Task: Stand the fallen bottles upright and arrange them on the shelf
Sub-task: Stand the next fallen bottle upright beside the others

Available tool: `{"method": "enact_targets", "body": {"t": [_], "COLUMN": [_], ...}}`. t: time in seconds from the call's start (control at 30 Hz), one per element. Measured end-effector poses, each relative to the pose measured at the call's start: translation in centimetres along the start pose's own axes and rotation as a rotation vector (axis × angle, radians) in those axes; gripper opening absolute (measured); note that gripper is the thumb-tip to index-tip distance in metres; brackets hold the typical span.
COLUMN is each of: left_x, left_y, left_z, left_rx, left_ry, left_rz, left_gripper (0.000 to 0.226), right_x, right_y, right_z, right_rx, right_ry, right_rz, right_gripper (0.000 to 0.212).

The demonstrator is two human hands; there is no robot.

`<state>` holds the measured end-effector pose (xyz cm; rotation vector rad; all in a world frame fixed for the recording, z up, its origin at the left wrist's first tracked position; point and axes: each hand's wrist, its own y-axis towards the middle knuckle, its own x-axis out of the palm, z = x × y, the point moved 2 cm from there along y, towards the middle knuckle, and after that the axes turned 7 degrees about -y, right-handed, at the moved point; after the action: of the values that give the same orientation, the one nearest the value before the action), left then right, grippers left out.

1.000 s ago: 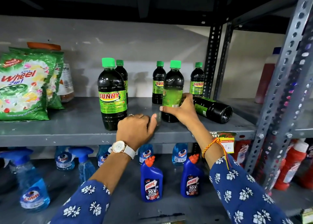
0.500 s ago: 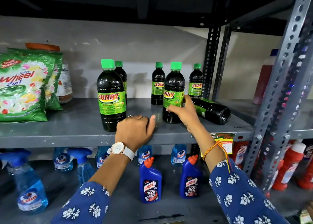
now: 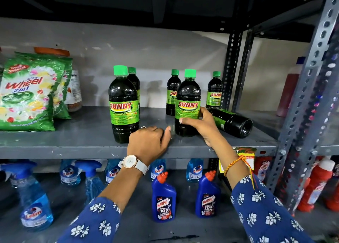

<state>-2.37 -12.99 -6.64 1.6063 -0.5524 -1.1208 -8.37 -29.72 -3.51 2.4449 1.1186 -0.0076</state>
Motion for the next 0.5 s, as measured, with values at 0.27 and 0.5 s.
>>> {"method": "enact_targets", "body": {"t": [0.27,0.5], "left_x": [0.0,0.1], "left_y": [0.0,0.0], "left_z": [0.0,0.1], "left_rx": [0.013,0.012], "left_ry": [0.008,0.019], "left_rz": [0.012,0.018], "left_gripper": [0.055,0.053], "right_x": [0.1,-0.7], "right_y": [-0.2,-1.8], "right_z": [0.0,-0.6], "right_rx": [-0.001,-0.090], "right_ry": [-0.015,-0.129], "right_rz": [0.001,0.031], "right_gripper": [0.054,0.044]}}
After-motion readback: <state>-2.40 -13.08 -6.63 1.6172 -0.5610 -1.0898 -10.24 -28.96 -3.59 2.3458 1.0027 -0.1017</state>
